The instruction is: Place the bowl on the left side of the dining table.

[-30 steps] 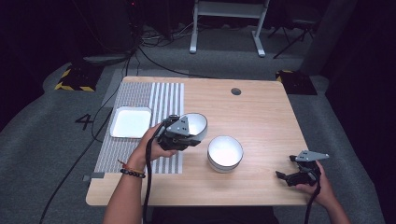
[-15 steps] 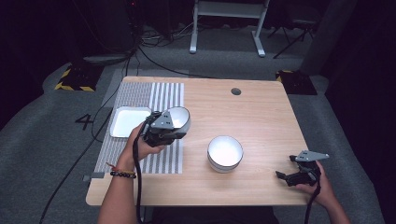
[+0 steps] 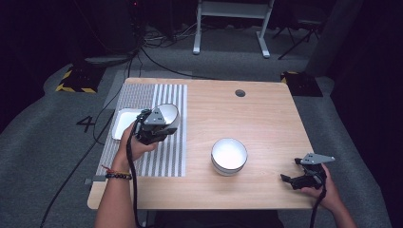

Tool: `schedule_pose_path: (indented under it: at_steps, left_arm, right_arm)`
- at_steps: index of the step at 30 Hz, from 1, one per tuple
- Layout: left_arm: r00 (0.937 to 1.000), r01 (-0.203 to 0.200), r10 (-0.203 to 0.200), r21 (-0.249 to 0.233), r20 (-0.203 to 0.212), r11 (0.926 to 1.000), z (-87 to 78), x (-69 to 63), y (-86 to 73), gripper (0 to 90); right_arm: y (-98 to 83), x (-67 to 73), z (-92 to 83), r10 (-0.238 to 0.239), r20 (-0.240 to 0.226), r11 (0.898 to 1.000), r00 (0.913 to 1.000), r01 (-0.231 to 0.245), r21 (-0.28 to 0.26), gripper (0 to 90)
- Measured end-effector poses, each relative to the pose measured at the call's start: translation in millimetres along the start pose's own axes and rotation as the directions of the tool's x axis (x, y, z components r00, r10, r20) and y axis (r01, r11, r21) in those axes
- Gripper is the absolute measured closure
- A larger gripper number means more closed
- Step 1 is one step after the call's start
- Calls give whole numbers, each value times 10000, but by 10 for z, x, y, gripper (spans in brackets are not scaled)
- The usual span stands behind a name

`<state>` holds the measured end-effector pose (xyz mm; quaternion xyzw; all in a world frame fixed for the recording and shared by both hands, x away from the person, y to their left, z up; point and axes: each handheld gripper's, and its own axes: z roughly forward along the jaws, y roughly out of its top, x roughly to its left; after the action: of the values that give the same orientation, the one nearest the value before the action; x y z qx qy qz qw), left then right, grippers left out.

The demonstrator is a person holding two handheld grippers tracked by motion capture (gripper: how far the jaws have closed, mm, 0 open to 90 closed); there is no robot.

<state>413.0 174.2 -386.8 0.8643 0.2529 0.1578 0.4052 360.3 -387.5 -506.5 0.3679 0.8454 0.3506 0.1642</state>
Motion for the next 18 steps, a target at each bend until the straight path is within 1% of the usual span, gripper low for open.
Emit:
schedule_pose_path:
  at_steps: [1,2,3,4,5,6,7,8,9,10,11,12,15,16,17,18]
  left_arm:
    - [10000,0,0,0,0,10000,0,0,0,804]
    - [9996,-80,84,164,-254,9998,-7,26,-7,804]
    - [9999,30,-26,245,-154,9997,-6,36,-14,804]
    - [9996,23,-17,219,-268,9998,-7,53,-18,804]
    - [9996,23,-17,219,-268,9998,-7,53,-18,804]
    - [9998,55,-49,323,-209,9995,-4,58,-25,804]
    - [9995,11,1,393,-300,9992,-7,72,-28,804]
    - [9992,67,-52,367,-392,9993,-21,98,-40,804]
    - [9992,67,-52,367,-392,9993,-21,98,-40,804]
    - [9993,174,-161,374,-347,9992,-26,106,-52,804]
    - [9991,142,-127,370,-404,9992,-34,119,-55,804]
    - [9984,178,-155,411,-553,9990,-48,140,-70,804]
    - [9974,282,-260,326,-667,9991,-63,166,-93,805]
    - [9964,357,-324,411,-784,9985,-80,192,-113,805]
    - [9961,402,-363,481,-802,9980,-86,197,-123,805]
    - [9950,399,-349,522,-932,9978,-101,209,-131,805]
  right_arm:
    - [0,0,0,0,0,10000,10000,0,0,12]
    - [0,1,1,7,22,10000,10000,-7,-3,12]
    - [0,0,0,4,3,10000,10000,-4,-3,12]
    - [0,0,1,6,22,10000,10000,-6,-1,11]
    - [0,0,1,6,22,10000,10000,-6,-1,11]
    - [0,0,0,5,6,10000,10000,-5,0,12]
    - [0,0,0,-1,2,10000,10000,1,2,12]
    - [0,0,0,-4,3,10000,10000,4,5,12]
    - [0,0,0,-4,3,10000,10000,4,5,12]
    - [0,0,0,-2,4,10000,10000,2,5,12]
    - [0,0,1,1,24,10000,10000,-1,-3,11]
    - [0,0,0,-1,2,10000,10000,1,2,12]
    - [0,-1,0,-9,1,10000,10000,9,5,12]
    - [0,0,0,5,3,10000,10000,-5,1,12]
    - [0,0,0,-3,3,10000,10000,3,2,11]
    - [0,0,0,0,1,10000,10000,0,3,12]
